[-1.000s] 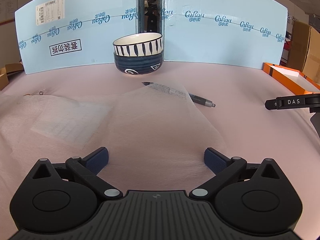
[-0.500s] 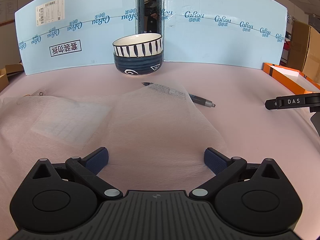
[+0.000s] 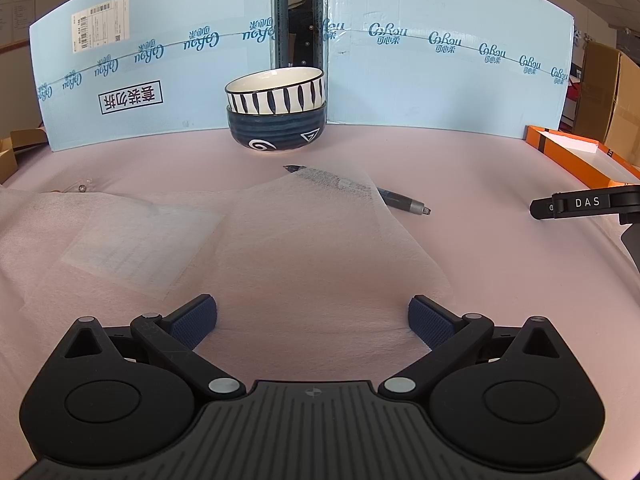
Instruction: Fold shopping bag
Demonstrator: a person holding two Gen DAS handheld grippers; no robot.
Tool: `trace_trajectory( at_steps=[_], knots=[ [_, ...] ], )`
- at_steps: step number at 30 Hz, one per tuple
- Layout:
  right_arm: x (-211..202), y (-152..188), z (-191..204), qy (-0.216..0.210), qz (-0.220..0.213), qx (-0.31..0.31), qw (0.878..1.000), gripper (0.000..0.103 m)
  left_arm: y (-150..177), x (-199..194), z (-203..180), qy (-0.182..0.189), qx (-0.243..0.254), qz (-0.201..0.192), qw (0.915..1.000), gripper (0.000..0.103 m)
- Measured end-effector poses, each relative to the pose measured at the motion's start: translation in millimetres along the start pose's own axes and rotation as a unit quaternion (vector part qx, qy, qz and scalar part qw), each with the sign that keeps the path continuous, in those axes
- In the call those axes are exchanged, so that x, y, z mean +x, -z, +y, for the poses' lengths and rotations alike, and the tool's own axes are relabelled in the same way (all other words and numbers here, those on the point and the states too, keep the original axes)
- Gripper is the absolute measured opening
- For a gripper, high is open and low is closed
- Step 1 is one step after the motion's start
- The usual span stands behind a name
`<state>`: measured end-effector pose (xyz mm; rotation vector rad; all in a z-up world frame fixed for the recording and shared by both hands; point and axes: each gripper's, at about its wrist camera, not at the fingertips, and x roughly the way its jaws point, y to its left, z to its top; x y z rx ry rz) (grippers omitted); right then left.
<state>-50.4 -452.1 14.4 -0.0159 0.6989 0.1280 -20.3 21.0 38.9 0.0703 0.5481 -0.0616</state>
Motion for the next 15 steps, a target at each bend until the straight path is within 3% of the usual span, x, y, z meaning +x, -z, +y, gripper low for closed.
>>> trace_trajectory(
  at_steps=[7, 13, 15],
  knots=[
    [-1.2, 1.4, -0.9, 0.000, -0.002, 0.001, 1.000, 0.103, 6.7, 27.9, 22.8, -0.077, 0.011, 0.044, 0.9960, 0.004],
    [-1.4, 1.5, 1.4, 0.002, -0.002, 0.002, 1.000, 0.103, 16.2, 24.6, 42.0, -0.114, 0.007, 0.046, 0.9924, 0.005],
    [-1.5, 1.5, 1.3, 0.002, -0.002, 0.002, 1.000, 0.103, 12.7, 12.4, 47.7, -0.093, -0.025, 0.039, 0.9946, 0.020]
  ],
)
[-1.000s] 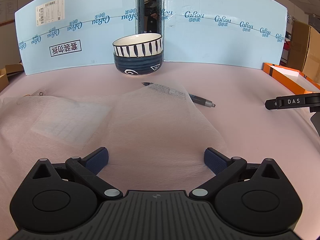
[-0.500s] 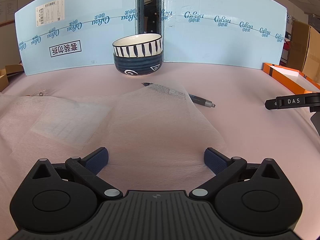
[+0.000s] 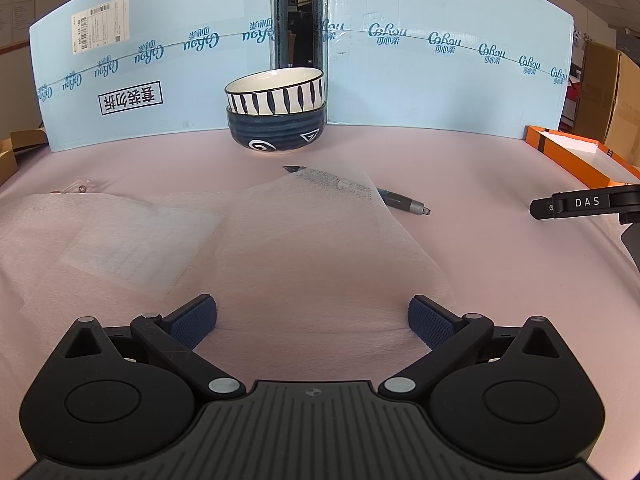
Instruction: Fold shopping bag
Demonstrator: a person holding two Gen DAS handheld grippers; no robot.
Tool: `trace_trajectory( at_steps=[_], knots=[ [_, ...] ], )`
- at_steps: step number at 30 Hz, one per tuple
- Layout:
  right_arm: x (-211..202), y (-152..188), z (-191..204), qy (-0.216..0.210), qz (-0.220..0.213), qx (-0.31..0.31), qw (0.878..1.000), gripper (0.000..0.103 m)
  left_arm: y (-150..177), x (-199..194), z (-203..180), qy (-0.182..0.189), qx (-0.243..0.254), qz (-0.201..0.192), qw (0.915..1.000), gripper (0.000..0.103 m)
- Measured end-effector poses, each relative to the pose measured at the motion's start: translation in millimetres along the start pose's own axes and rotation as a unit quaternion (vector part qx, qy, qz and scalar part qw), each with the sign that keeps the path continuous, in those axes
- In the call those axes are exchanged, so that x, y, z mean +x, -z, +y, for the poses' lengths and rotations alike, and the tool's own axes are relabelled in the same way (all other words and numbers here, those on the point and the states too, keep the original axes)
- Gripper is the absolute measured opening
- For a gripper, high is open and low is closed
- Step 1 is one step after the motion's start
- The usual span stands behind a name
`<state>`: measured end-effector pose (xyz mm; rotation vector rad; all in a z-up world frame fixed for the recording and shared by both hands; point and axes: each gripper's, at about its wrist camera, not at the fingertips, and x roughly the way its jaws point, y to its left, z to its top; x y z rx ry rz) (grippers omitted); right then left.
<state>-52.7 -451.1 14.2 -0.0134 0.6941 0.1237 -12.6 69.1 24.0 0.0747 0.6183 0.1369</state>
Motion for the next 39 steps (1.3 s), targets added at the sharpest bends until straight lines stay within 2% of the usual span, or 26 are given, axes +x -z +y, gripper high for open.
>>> trace_trajectory(
  at_steps=[1, 2, 4, 5, 7, 9, 11, 12, 15, 17, 19, 21, 25, 30, 34, 37, 39],
  knots=[
    [-0.2, 0.2, -0.6, 0.000, 0.000, 0.000, 1.000, 0.103, -2.3, -6.1, 1.9, 0.021, -0.019, -0.004, 0.9996, 0.025],
    [-0.4, 0.5, -1.3, -0.001, 0.000, 0.000, 1.000, 0.103, -5.4, -14.6, 1.9, 0.057, -0.042, -0.012, 0.9974, 0.030],
    [-0.8, 0.9, -1.8, -0.002, -0.001, 0.000, 1.000, 0.103, -11.0, -29.7, -6.4, 0.140, -0.072, -0.029, 0.9871, 0.044],
    [-1.1, 1.1, -2.0, -0.002, -0.001, 0.000, 1.000, 0.103, -13.2, -34.7, -15.0, 0.183, -0.082, -0.036, 0.9791, 0.055],
    [-1.6, 1.3, -2.1, -0.002, -0.001, 0.000, 1.000, 0.103, -17.5, -36.7, -38.7, 0.247, -0.077, -0.029, 0.9656, 0.056],
    [-1.9, 1.5, -2.3, -0.001, -0.002, 0.000, 1.000, 0.103, -19.3, -31.5, -71.2, 0.285, -0.053, -0.007, 0.9571, 0.055],
    [-2.6, 1.9, -2.8, -0.001, -0.003, 0.001, 1.000, 0.103, -14.3, -24.4, -86.2, 0.270, -0.031, 0.002, 0.9623, 0.054],
    [-2.9, 2.0, -3.1, -0.001, -0.003, 0.002, 1.000, 0.103, -11.2, -20.9, -91.6, 0.259, -0.021, 0.005, 0.9656, 0.044],
    [-3.9, 2.7, -4.0, -0.001, -0.005, 0.005, 1.000, 0.103, -2.0, -10.3, -108.0, 0.226, 0.010, 0.013, 0.9740, 0.029],
    [-3.9, 2.6, -4.1, -0.002, -0.005, 0.006, 1.000, 0.103, 4.1, -3.2, -118.9, 0.203, 0.031, 0.019, 0.9785, 0.024],
    [-3.9, 2.5, -4.1, -0.002, -0.005, 0.006, 1.000, 0.103, 5.5, 1.0, -109.8, 0.164, 0.037, 0.021, 0.9855, 0.026],
    [-4.2, 2.7, -4.6, -0.003, -0.007, 0.008, 1.000, 0.103, 5.7, 4.6, -96.0, 0.121, 0.040, 0.021, 0.9917, 0.040],
    [-4.3, 2.7, -4.6, -0.003, -0.007, 0.009, 1.000, 0.103, 7.9, 6.0, -68.2, 0.085, 0.021, 0.023, 0.9959, 0.047],
    [-3.8, 2.0, -5.1, -0.003, -0.007, 0.011, 1.000, 0.103, 11.8, 0.0, -48.5, 0.079, -0.010, 0.021, 0.9966, 0.046],
    [-16.9, -0.8, -16.9, -0.005, -0.019, 0.053, 0.998, 0.103, 17.1, -25.5, -36.9, 0.125, -0.056, 0.017, 0.9904, 0.046],
    [-54.6, -2.2, -38.9, -0.021, -0.081, 0.100, 0.991, 0.102, 27.5, -63.3, -31.2, 0.157, -0.054, -0.003, 0.9861, 0.050],
    [-85.8, -2.1, -56.6, 0.017, -0.122, 0.119, 0.985, 0.102, 38.7, -89.4, -26.6, 0.166, -0.048, -0.022, 0.9847, 0.062]
  ],
)
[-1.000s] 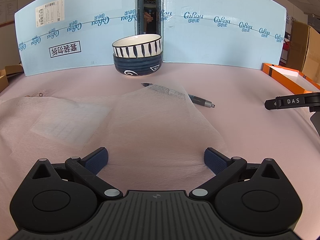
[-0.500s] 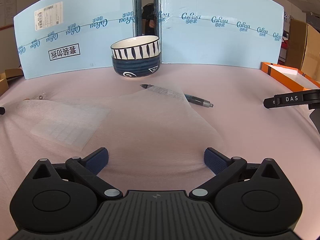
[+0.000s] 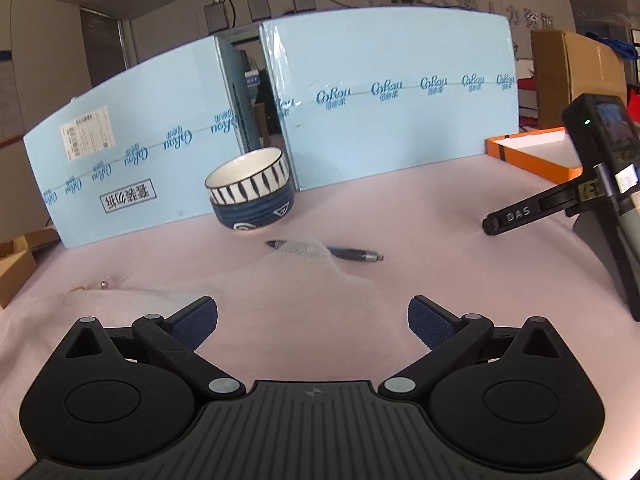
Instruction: Fold shopping bag
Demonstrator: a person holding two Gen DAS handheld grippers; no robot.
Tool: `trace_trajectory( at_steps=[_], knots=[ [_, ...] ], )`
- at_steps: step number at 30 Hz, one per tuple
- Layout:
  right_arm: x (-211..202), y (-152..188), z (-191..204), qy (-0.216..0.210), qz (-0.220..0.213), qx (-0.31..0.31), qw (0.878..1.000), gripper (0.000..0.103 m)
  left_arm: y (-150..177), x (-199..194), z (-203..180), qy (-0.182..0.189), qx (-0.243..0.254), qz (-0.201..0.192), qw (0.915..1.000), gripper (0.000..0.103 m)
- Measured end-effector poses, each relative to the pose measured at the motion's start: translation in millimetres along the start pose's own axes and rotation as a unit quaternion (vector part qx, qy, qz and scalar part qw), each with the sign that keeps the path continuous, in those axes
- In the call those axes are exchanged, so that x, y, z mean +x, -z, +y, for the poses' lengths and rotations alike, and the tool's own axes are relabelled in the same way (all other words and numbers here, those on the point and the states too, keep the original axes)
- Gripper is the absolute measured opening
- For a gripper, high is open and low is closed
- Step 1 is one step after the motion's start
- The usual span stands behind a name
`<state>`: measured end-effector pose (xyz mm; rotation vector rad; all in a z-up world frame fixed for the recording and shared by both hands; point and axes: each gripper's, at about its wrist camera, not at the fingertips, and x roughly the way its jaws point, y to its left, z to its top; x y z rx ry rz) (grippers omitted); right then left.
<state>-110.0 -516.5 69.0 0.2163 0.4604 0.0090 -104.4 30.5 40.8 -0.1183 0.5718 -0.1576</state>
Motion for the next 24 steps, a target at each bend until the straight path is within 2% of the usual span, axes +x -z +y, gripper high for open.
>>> trace_trajectory(
  at_steps=[2, 4, 5, 6, 8, 12, 17, 20, 24],
  knots=[
    [-26.2, -5.8, -20.9, 0.041, -0.019, 0.036, 0.998, 0.102, 15.1, -17.9, 0.3, 0.011, -0.007, -0.002, 0.9999, 0.066],
    [-49.0, -3.4, -44.5, 0.059, -0.013, 0.093, 0.994, 0.100, 31.5, -26.1, 2.3, 0.020, -0.023, 0.008, 0.9995, 0.066],
    [-58.7, 0.9, -54.7, 0.060, -0.005, 0.122, 0.991, 0.091, 41.9, -28.2, 3.9, 0.020, -0.035, 0.016, 0.9991, 0.066],
    [-66.0, 8.2, -61.6, 0.056, 0.006, 0.147, 0.988, 0.071, 51.8, -29.1, 6.0, 0.016, -0.048, 0.021, 0.9985, 0.066],
    [-78.2, 26.3, -70.6, 0.047, 0.032, 0.191, 0.980, 0.045, 64.9, -34.1, 4.5, 0.004, -0.056, 0.002, 0.9984, 0.067],
    [-92.9, 60.4, -69.3, 0.030, 0.058, 0.240, 0.969, 0.043, 66.6, -33.2, -7.3, -0.010, -0.034, -0.001, 0.9994, 0.069],
    [-98.5, 81.6, -54.0, 0.009, 0.067, 0.257, 0.964, 0.043, 66.6, -31.5, -10.5, 0.006, -0.018, 0.002, 0.9998, 0.070],
    [-93.1, 85.2, -48.7, 0.034, 0.077, 0.257, 0.963, 0.043, 68.9, -32.8, -9.8, 0.012, -0.019, -0.001, 0.9998, 0.071],
    [-97.3, 94.3, -58.6, 0.028, 0.062, 0.299, 0.952, 0.043, 72.0, -34.5, -9.0, 0.020, -0.019, -0.005, 0.9996, 0.071]
  ],
)
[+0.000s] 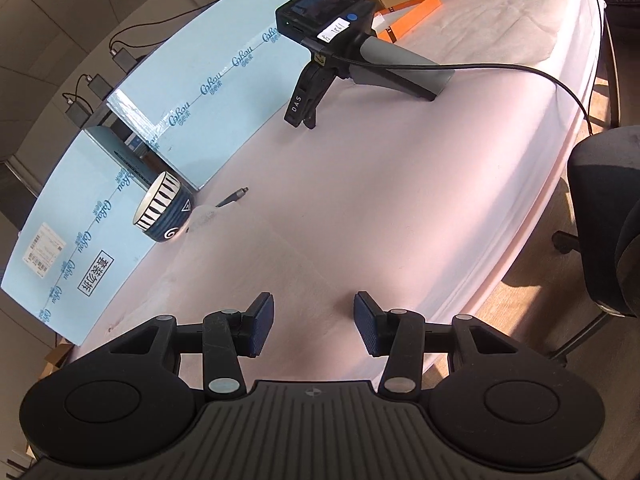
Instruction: Fold shopping bag
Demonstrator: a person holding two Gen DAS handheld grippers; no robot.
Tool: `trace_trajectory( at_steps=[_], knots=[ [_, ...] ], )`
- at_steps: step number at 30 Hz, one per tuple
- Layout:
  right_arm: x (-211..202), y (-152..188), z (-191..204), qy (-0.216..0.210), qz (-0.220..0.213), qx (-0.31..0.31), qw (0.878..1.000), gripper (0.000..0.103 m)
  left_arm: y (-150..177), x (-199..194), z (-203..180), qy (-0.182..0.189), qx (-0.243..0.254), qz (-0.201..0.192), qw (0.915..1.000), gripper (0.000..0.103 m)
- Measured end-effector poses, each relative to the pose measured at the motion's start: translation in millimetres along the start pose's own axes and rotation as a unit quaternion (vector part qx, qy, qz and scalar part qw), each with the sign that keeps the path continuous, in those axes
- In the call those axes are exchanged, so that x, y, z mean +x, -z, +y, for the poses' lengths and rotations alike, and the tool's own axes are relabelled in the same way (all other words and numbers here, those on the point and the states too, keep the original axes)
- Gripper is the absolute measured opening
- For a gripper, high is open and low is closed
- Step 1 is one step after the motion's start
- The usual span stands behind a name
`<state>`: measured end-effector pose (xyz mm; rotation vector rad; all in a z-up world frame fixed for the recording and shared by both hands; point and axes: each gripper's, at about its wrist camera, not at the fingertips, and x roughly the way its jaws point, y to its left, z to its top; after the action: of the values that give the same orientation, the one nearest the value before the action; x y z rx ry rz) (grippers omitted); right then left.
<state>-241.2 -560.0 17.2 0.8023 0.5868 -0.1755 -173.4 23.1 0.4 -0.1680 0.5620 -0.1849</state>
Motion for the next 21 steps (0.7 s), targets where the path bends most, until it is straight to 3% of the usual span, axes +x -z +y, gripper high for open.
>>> trace_trajectory(
  at_steps=[6, 10, 11, 12, 13, 16, 21],
  knots=[
    [-3.8, 6.0, -23.2, -0.037, -0.007, 0.078, 0.996, 0.043, 1.8, 1.3, 0.3, 0.009, 0.004, -0.002, 1.0000, 0.076],
    [-4.0, 8.4, -23.2, -0.042, -0.023, 0.084, 0.995, 0.042, 2.1, 3.4, -0.5, 0.012, 0.006, -0.002, 0.9999, 0.079],
    [-4.4, 9.1, -22.1, -0.042, -0.028, 0.080, 0.995, 0.036, 2.1, 3.6, -0.5, 0.012, 0.006, -0.002, 0.9999, 0.080],
    [-4.9, 9.4, -21.1, -0.044, -0.032, 0.076, 0.996, 0.022, 2.3, 3.4, -0.4, 0.012, 0.006, -0.002, 0.9999, 0.080],
    [-3.1, 9.7, -20.2, -0.047, -0.029, 0.074, 0.996, 0.015, 2.6, 3.1, -0.4, 0.012, 0.006, -0.002, 0.9999, 0.080],
    [5.8, 10.3, -20.3, -0.052, -0.020, 0.074, 0.996, 0.008, 3.9, 2.7, -2.0, 0.009, 0.008, -0.004, 0.9999, 0.080],
    [11.4, 12.3, -23.7, -0.056, -0.025, 0.076, 0.995, 0.008, 5.2, 1.1, -1.7, 0.009, 0.005, -0.006, 0.9999, 0.080]
  ],
)
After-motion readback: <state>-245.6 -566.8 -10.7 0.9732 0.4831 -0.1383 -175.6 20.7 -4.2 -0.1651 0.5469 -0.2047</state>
